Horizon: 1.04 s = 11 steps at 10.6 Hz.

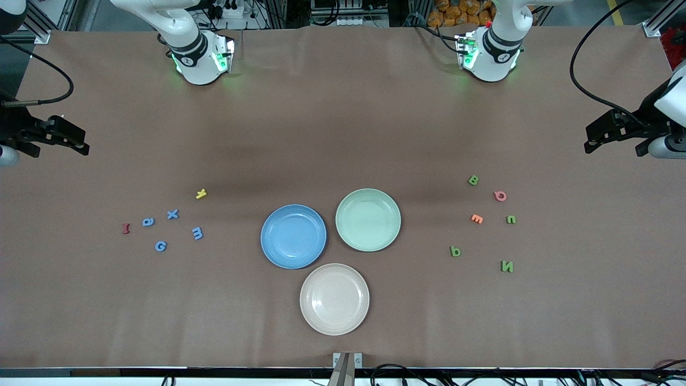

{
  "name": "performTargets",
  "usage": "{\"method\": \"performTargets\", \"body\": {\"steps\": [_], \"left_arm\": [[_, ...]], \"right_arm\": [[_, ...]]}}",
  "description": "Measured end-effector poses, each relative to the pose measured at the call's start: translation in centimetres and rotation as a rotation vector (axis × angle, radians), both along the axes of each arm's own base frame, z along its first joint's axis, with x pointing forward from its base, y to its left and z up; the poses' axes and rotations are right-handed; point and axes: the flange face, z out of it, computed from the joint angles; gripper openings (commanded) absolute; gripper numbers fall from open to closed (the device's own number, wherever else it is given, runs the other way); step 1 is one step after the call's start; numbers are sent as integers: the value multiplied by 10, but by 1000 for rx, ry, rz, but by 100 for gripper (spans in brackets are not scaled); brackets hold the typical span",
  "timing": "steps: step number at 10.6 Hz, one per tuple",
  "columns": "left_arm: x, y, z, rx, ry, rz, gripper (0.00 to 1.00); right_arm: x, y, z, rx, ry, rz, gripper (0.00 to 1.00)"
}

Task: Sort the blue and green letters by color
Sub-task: 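Move both grippers from rest toward the letter groups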

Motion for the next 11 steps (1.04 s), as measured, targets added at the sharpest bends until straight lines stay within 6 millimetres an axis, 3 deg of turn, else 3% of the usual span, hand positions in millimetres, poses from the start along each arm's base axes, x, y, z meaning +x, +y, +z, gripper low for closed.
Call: {"method": "performTargets", "body": {"steps": [7, 11], "left_arm": [[0, 0, -3, -1, 8, 26, 100], [2, 2, -63, 8, 121, 53, 100]], "right_arm": [[2, 0, -2, 0, -1, 1, 100], [2, 0, -2, 0, -1, 1, 100]]}}
